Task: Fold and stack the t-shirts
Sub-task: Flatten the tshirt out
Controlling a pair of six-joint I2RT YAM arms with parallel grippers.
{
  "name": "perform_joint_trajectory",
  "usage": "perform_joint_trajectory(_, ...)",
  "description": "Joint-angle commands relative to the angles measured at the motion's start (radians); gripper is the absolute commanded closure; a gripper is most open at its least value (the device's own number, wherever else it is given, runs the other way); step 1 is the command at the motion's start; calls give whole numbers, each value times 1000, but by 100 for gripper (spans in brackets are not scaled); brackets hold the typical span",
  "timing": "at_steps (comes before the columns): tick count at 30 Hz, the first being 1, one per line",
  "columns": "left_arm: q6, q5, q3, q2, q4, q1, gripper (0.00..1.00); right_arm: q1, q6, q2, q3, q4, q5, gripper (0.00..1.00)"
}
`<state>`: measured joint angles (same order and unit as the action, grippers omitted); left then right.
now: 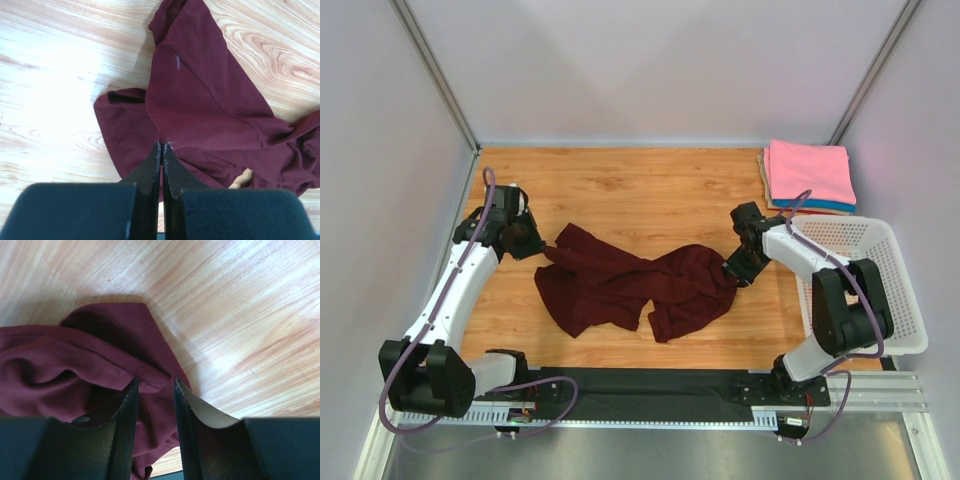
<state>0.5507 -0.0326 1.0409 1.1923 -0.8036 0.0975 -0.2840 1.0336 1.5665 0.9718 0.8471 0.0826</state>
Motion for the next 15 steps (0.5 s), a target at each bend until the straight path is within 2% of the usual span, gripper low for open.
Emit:
perform_joint_trajectory(1, -17, -13, 4, -10, 17, -7, 100, -4, 25, 18, -7, -40, 26, 64)
perform_joint_trajectory(7, -12, -24, -2, -11, 24, -7, 100, -4, 31, 27, -18, -66, 28, 65)
perform_joint_trajectory(15, -6, -32, -12, -11, 30, -7, 100, -6, 23, 47, -31, -98, 48, 72)
